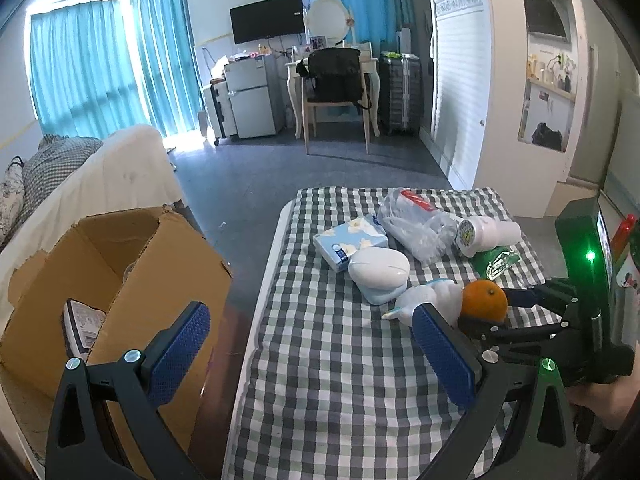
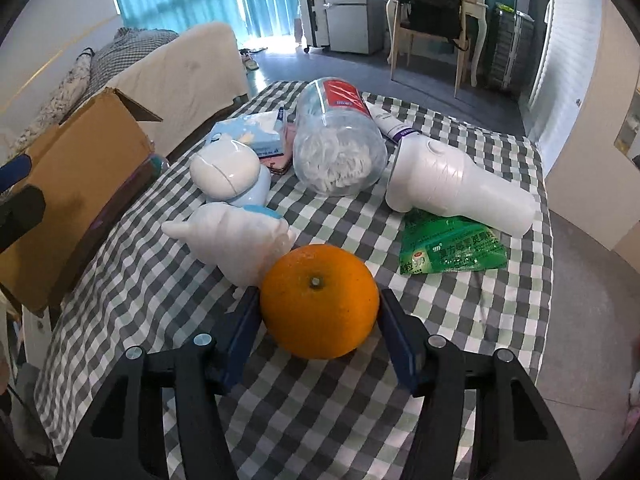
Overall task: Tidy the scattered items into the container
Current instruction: 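Grasp the white figurine with the left tool, then carry figurine to the box and release it with left tool while right carries orange, then lower the orange into the box and open the right tool, then return to the table and grasp the white oval case with the left tool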
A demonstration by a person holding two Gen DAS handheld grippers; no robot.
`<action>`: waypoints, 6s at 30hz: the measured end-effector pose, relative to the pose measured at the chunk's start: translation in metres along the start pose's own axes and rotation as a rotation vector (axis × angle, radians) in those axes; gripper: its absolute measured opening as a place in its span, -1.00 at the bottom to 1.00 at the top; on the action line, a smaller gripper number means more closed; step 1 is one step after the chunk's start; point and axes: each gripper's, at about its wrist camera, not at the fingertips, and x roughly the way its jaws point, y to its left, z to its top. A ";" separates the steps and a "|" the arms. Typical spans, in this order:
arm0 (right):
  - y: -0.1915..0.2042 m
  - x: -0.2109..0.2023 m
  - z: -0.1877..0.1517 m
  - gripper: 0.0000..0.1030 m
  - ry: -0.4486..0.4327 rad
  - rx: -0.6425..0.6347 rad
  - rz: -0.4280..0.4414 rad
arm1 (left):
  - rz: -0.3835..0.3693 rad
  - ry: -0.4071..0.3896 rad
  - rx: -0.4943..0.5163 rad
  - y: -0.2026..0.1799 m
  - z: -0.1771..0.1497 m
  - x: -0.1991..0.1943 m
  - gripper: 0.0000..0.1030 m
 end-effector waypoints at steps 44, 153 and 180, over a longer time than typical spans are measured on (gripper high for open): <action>-0.040 -0.087 -0.041 0.11 -0.097 0.149 -0.039 | -0.108 0.108 0.012 -0.085 -0.011 0.087 0.28; 0.339 0.001 0.114 0.61 -0.077 -0.388 0.242 | 0.298 -0.068 -0.450 0.307 -0.051 -0.111 0.79; 0.071 -0.135 0.049 0.88 -0.252 0.012 -0.138 | 0.030 -0.112 -0.169 0.105 0.022 -0.080 1.00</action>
